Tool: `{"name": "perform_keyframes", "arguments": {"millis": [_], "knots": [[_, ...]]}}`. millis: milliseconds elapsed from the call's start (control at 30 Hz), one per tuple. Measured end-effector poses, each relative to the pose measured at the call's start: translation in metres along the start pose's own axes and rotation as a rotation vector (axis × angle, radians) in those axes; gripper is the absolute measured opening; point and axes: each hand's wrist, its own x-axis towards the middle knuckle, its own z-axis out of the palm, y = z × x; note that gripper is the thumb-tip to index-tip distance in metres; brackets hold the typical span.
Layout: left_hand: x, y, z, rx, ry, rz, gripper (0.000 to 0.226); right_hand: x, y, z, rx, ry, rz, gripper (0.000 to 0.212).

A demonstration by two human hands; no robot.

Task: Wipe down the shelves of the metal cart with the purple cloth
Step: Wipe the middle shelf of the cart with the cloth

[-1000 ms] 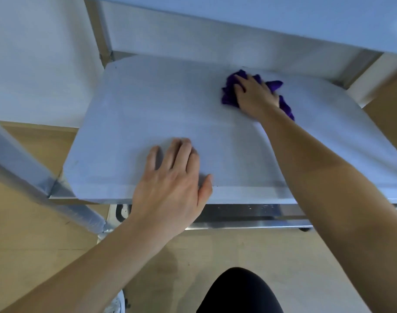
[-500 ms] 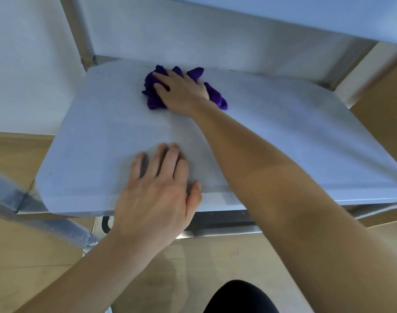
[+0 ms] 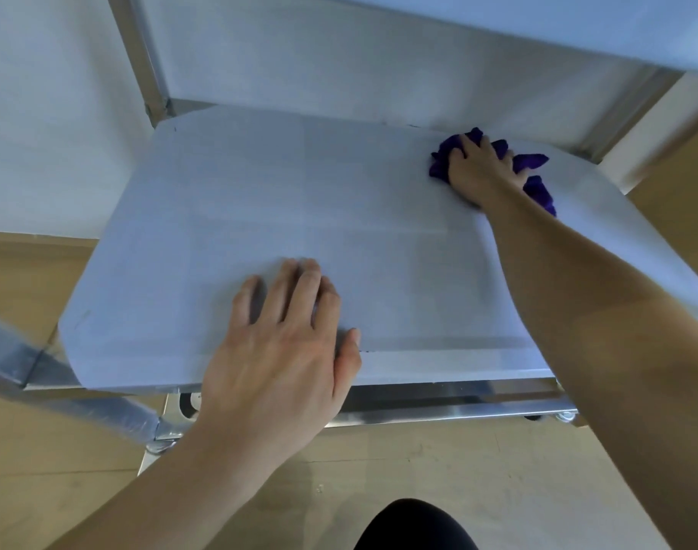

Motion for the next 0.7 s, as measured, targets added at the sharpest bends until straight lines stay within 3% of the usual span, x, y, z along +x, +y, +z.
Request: {"name": "perform_keyframes", "arguments": {"millis": [100,333,433,600,700], "knots": [[0.0,0.0,-0.001,0.002,0.008,-0.004,0.059,-0.011,-0.04,0.007,-0.003,-0.018,-0.12,0.054],[0.0,0.002,0.003,-0.019,0.048,0.001,0.059,-0.084,-0.185,0.038,-0.058,-0.107,-0.607,0.051],[-0.001,0.001,0.005,-0.041,0.063,0.016,0.061,-0.116,-0.213,0.044,-0.052,-0.151,-0.807,0.049],[-0.005,0.001,0.008,-0.054,0.093,0.023,0.062,-0.106,-0.193,0.037,-0.069,-0.154,-0.869,0.048],[-0.009,-0.001,0.009,-0.068,0.119,0.033,0.062,-0.079,-0.16,0.033,-0.073,-0.052,-0.738,0.046]]}}
